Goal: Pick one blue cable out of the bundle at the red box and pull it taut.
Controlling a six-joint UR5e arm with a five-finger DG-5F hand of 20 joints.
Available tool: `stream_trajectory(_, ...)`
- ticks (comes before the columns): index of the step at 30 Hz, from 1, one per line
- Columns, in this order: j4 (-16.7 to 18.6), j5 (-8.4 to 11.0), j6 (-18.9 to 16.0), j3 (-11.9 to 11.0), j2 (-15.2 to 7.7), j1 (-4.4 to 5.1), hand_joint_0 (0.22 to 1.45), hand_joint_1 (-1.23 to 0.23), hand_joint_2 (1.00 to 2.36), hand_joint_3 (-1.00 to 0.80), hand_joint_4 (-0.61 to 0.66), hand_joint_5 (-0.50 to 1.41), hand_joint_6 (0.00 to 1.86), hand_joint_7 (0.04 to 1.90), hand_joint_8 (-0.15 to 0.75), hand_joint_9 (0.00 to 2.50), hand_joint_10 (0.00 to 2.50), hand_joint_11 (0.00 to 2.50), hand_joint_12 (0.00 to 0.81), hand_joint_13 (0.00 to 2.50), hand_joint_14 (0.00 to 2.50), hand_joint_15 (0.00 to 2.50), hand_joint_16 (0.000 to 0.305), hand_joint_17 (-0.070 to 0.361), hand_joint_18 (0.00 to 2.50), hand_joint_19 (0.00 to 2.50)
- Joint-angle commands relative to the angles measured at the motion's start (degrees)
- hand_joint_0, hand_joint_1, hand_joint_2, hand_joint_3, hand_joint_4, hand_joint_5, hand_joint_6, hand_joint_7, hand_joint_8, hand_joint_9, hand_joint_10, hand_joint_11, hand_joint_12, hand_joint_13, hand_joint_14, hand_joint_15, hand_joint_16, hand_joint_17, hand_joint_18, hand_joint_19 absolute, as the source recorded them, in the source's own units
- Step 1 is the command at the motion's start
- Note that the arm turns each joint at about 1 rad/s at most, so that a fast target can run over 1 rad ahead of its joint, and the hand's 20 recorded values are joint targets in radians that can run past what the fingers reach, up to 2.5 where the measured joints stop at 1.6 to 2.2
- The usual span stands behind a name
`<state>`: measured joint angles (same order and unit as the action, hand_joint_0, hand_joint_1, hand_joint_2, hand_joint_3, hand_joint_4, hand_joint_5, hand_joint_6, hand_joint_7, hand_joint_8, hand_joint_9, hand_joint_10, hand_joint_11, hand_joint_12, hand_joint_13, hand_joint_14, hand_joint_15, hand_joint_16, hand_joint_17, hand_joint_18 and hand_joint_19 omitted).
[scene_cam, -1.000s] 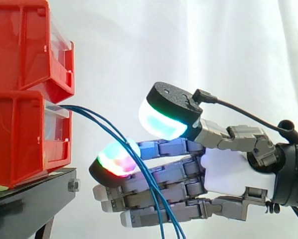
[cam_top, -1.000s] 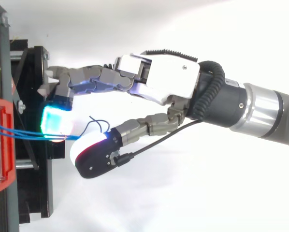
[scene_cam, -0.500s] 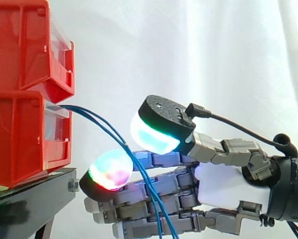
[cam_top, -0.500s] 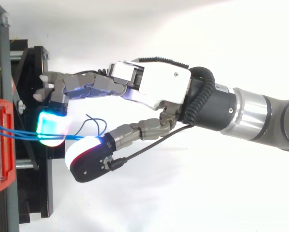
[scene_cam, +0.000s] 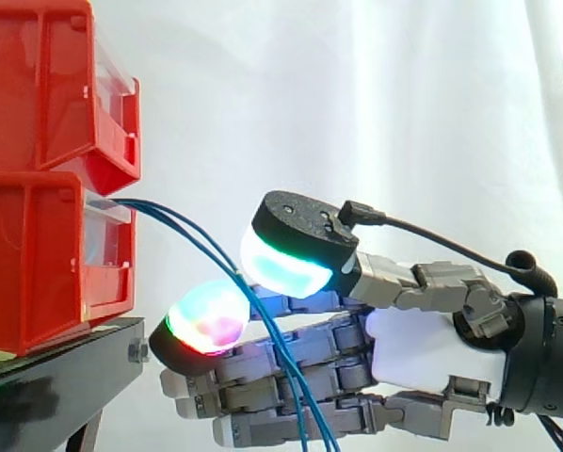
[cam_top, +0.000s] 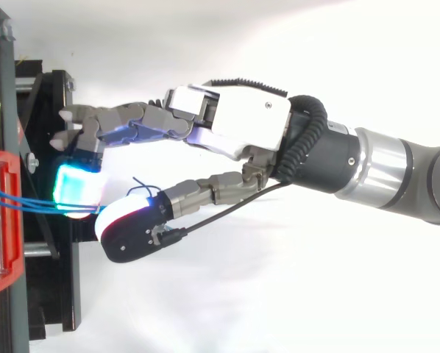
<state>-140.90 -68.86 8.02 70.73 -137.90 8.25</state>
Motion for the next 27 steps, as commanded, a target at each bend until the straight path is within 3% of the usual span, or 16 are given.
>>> stream_trajectory(1, -0.3, -0.13, -0.7, -0.3, 0.0, -0.25, 0.62, -0.63, 1.01, -0.38, 0.25, -0.12, 0.61, 1.03, 0.304, 0.44, 0.0, 0.04, 0.349, 0.17, 0.0, 0.07, 0.055, 0.125, 0.04, 0.05)
stream_trajectory(6, -0.6, -0.57, -1.7, -1.4, 0.0, -0.43, 0.63, -0.63, 1.01, -0.37, 0.25, -0.12, 0.61, 1.05, 0.306, 0.44, 0.0, 0.04, 0.349, 0.17, 0.0, 0.07, 0.055, 0.125, 0.04, 0.05)
stream_trajectory(14, -1.9, -2.86, -2.0, -2.0, 0.1, -0.69, 0.64, -0.65, 1.01, -0.28, 0.21, -0.14, 0.66, 0.98, 0.306, 0.44, 0.0, 0.06, 0.349, 0.18, 0.0, 0.07, 0.056, 0.125, 0.05, 0.04)
stream_trajectory(16, -2.1, -2.94, -2.0, -2.0, 0.1, -0.69, 0.64, -0.67, 1.01, -0.27, 0.22, -0.16, 0.72, 0.88, 0.304, 0.43, 0.0, 0.05, 0.35, 0.17, 0.0, 0.07, 0.056, 0.126, 0.05, 0.04)
stream_trajectory(27, -3.7, -3.03, -1.9, -1.9, 0.1, -0.69, 0.61, -0.68, 1.01, -0.35, 0.24, -0.17, 0.74, 0.82, 0.3, 0.42, 0.0, 0.07, 0.352, 0.17, 0.0, 0.07, 0.056, 0.126, 0.05, 0.05)
